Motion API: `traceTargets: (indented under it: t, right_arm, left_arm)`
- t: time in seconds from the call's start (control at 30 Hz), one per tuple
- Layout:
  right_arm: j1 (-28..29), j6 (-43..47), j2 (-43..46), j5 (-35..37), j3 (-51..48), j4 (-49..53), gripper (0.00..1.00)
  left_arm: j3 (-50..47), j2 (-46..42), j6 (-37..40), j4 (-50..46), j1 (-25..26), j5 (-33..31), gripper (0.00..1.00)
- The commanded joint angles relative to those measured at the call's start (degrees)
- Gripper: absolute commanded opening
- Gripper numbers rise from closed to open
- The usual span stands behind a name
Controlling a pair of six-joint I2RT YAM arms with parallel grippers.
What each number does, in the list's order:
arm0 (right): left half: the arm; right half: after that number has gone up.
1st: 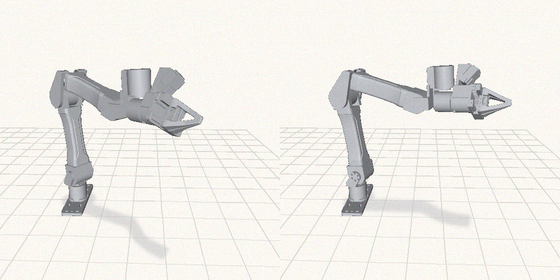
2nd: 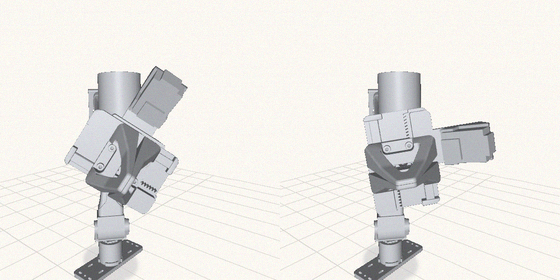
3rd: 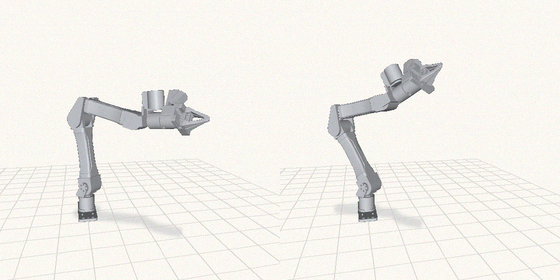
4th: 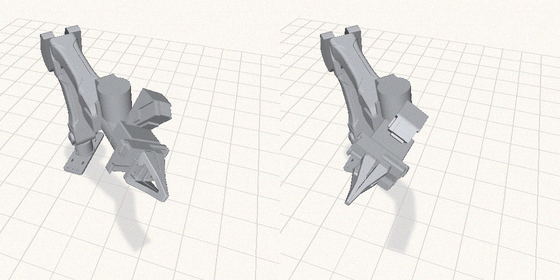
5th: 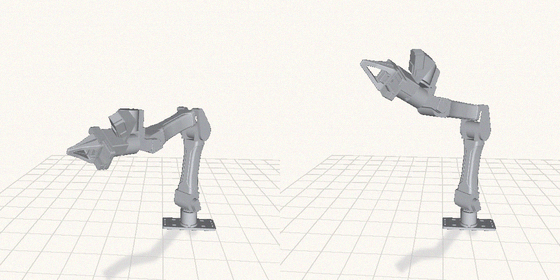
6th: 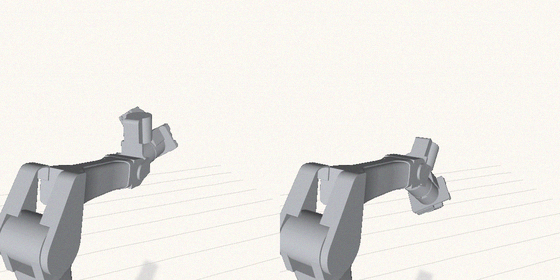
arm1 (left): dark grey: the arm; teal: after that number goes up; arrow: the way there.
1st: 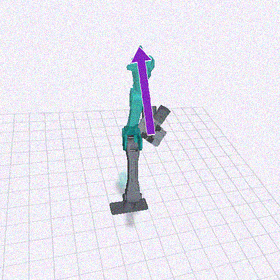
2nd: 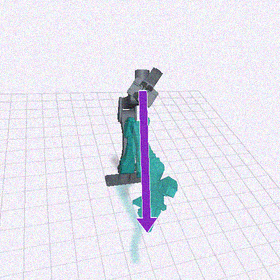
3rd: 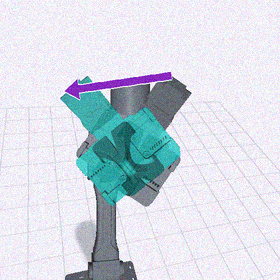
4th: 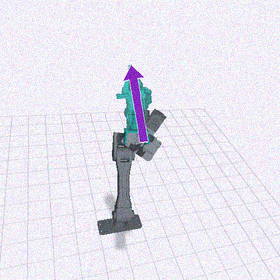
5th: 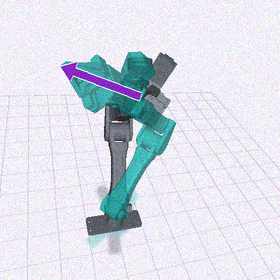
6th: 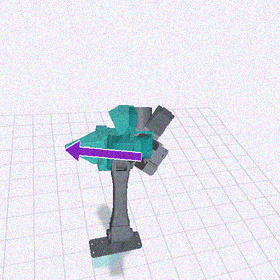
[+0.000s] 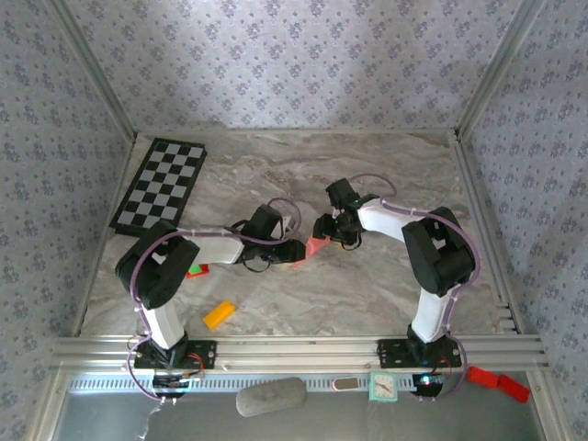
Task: Fold a paper plane with a square sheet of paper (pick it up from the middle)
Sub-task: Fold the wing for the fifth time at the center of the table.
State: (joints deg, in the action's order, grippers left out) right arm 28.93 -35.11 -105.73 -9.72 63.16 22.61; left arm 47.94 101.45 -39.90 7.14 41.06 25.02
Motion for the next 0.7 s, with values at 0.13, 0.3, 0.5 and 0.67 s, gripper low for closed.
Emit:
traceTargets:
  t: [0.13, 0.3, 0.5, 0.67]
  right_arm:
    - [0.50, -0.46, -7.17, 2.60, -2.42, -1.88, 0.62]
    - [0.50, -0.36, -7.34, 2.17, -2.60, -2.09, 0.62]
    - [0.51, 0.39, -7.38, 1.67, -3.02, -2.29, 0.63]
    - [0.45, 1.92, -6.55, 0.33, -3.98, -3.47, 0.65]
  left_arm:
    - [0.90, 3.31, 1.23, -6.82, 0.47, -3.65, 0.31]
    - [1.41, 3.91, 0.88, -7.74, 0.51, -4.75, 0.26]
    - [1.88, 4.46, 0.70, -7.83, 0.60, -4.51, 0.25]
    - [2.22, 5.25, 0.14, -8.20, 0.60, -4.49, 0.24]
